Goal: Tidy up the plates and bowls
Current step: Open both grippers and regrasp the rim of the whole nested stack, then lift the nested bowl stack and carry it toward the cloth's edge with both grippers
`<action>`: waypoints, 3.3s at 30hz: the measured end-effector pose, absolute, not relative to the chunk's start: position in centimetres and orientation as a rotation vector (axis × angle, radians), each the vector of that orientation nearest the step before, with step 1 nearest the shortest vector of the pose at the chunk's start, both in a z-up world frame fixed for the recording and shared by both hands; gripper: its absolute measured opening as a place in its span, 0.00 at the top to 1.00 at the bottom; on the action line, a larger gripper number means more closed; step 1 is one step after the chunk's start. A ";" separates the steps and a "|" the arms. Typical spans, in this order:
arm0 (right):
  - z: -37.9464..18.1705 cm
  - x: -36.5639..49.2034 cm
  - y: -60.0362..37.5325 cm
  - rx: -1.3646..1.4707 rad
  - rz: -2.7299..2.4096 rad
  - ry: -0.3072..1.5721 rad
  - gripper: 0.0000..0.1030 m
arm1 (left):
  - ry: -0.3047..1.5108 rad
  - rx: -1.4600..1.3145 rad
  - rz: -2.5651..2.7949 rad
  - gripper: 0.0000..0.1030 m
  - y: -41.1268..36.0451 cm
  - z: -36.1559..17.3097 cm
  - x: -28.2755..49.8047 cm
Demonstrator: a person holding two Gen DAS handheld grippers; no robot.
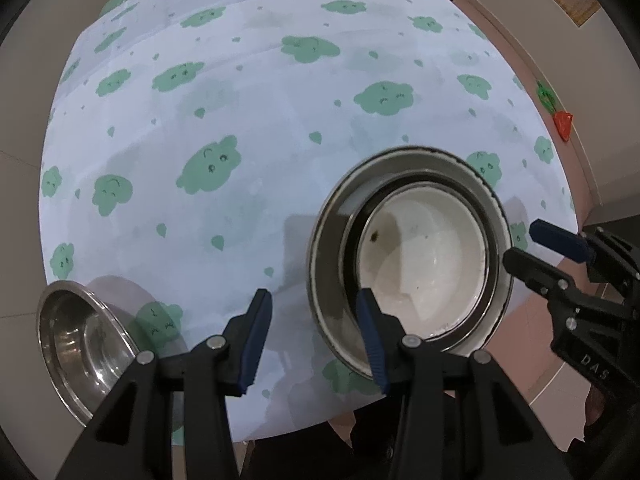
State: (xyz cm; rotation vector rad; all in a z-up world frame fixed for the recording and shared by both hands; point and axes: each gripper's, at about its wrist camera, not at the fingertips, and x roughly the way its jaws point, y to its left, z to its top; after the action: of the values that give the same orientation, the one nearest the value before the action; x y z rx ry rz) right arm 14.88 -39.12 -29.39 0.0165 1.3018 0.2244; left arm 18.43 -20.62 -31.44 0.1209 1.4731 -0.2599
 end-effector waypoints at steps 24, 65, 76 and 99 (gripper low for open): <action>-32.0 15.3 -38.6 0.039 0.263 1.362 0.55 | 1.537 0.129 -0.285 0.56 -22.5 -33.6 18.7; -31.8 16.1 -37.1 -0.007 0.283 1.374 0.66 | 1.537 0.159 -0.264 0.61 -21.4 -33.3 19.0; -30.8 16.1 -36.2 -0.039 0.302 1.357 0.66 | 1.517 0.146 -0.249 0.61 -21.2 -32.4 18.6; -27.4 16.8 -31.1 -0.150 0.421 1.302 0.66 | 1.464 0.050 -0.139 0.61 -15.4 -28.6 18.0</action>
State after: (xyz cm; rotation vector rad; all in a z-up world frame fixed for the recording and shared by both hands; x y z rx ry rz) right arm 16.80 -31.13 -27.39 -0.1504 1.3019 0.4209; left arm 18.04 -15.42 -28.64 0.0499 1.4645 -0.1391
